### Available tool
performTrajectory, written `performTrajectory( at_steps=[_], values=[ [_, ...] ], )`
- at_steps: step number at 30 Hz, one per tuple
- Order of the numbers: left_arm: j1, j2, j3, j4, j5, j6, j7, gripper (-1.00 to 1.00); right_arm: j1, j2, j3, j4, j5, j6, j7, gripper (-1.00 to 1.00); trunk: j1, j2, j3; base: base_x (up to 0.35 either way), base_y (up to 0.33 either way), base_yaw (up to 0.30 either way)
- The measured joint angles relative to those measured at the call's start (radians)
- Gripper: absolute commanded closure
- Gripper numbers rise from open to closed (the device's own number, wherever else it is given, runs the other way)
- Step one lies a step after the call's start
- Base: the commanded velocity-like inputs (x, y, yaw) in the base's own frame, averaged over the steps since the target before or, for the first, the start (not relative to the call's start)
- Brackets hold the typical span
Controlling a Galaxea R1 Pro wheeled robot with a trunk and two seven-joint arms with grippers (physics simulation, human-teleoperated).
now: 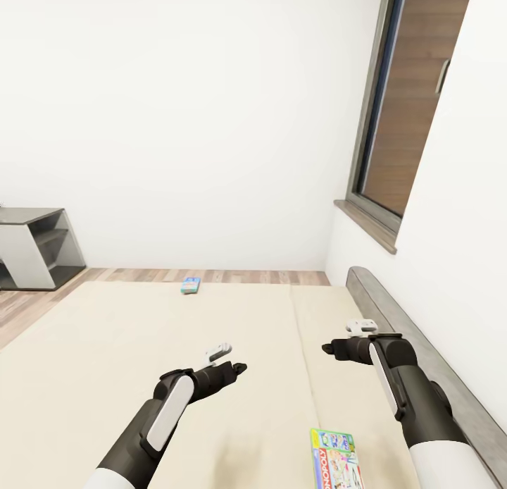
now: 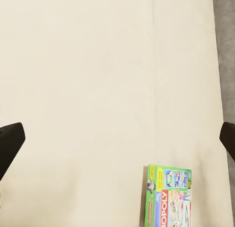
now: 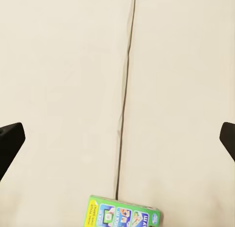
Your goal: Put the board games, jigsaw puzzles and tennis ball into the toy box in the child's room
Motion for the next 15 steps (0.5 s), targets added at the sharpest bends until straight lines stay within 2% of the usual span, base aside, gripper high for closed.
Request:
performTrajectory(
  at_steps=[15],
  values=[
    [0.000, 0.000, 0.000, 0.000, 0.000, 0.000, 0.000, -1.00, 0.000, 0.000, 0.000, 0.000, 0.000, 0.000, 0.000, -1.00, 0.000, 0.000, 0.000, 0.000, 0.000, 0.021]
  ],
)
